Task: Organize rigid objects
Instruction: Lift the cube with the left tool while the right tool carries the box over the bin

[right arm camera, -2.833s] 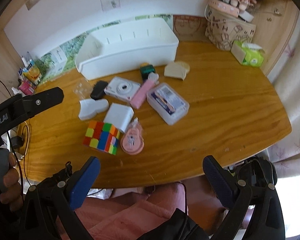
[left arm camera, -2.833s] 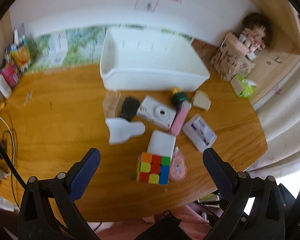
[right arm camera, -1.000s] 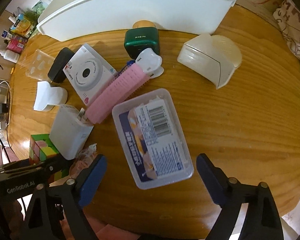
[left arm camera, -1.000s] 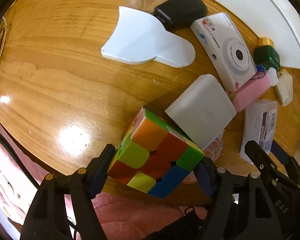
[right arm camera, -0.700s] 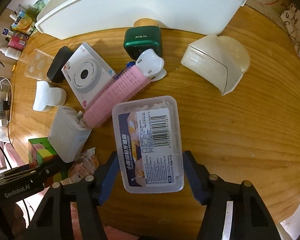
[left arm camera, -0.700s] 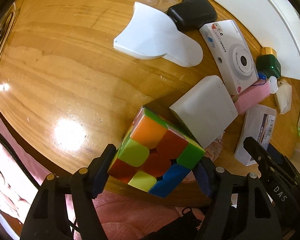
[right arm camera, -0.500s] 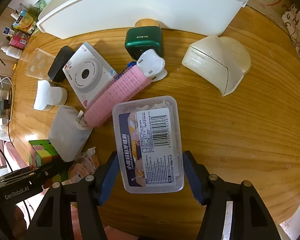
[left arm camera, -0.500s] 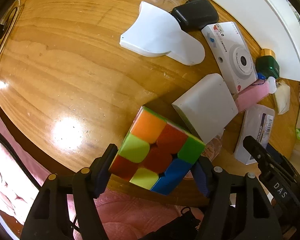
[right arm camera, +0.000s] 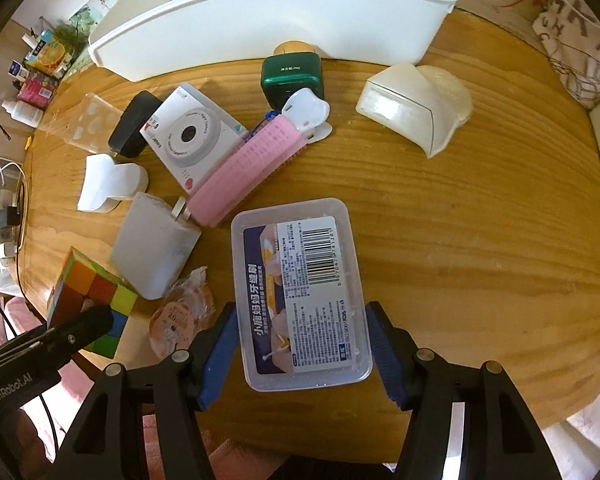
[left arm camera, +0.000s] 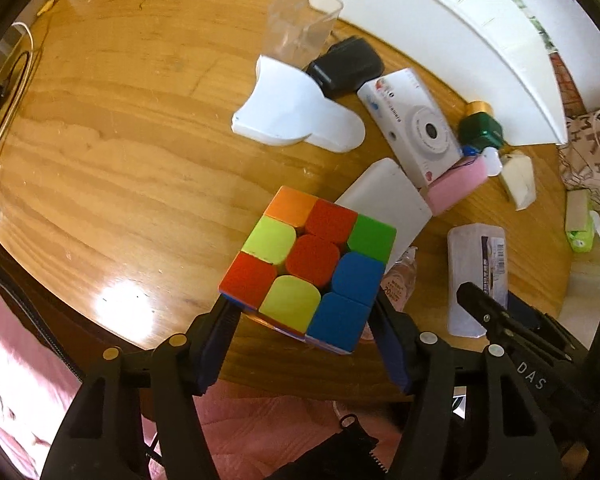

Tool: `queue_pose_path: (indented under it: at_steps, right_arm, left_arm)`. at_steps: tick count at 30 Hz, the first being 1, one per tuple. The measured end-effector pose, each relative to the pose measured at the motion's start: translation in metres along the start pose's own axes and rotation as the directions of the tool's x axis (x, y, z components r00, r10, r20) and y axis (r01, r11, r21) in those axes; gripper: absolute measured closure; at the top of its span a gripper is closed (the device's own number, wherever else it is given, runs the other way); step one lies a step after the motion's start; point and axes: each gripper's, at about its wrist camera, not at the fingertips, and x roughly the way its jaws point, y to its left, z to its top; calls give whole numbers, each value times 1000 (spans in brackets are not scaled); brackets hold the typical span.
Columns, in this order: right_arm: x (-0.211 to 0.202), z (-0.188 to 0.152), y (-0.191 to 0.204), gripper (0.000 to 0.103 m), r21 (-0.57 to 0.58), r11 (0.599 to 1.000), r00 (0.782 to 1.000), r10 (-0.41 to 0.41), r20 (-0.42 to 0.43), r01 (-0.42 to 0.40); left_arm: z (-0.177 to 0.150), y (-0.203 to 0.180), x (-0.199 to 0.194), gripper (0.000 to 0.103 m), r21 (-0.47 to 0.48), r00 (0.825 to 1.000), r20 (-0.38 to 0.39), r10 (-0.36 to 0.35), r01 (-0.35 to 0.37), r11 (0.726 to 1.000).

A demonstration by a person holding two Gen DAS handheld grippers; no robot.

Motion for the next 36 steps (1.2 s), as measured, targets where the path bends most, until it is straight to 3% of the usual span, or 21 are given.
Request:
queue_pose_path:
  at_steps: [7, 9, 16, 22, 31, 36]
  right_arm:
    - [-17, -19, 15, 40, 56, 998, 998, -20, 58, 17]
    - [-15, -42, 25, 40, 76, 997, 996, -23, 81, 17]
    - [-47, -79, 45, 40, 124, 992, 983, -31, 180, 8]
    - [-65, -95, 56, 40, 128, 991, 954, -9, 300, -31]
    - [-91, -104, 68, 40, 128, 991, 882, -37, 469, -27]
    - [-109, -109, 67, 40, 140, 990, 824, -84, 560, 5]
  left_arm:
    - [-6, -2, -28, 36, 60, 997, 67, -36, 32, 998]
    - [7, -4, -47, 36, 84, 994, 99, -46, 37, 996]
    - [13, -4, -70, 36, 201, 966, 238, -101, 53, 978]
    - [24, -13, -82, 36, 309, 928, 324, -184, 80, 948]
    - [41, -12, -101, 36, 403, 836, 459, -302, 107, 909]
    - [54, -12, -110, 36, 430, 794, 512, -329, 95, 898]
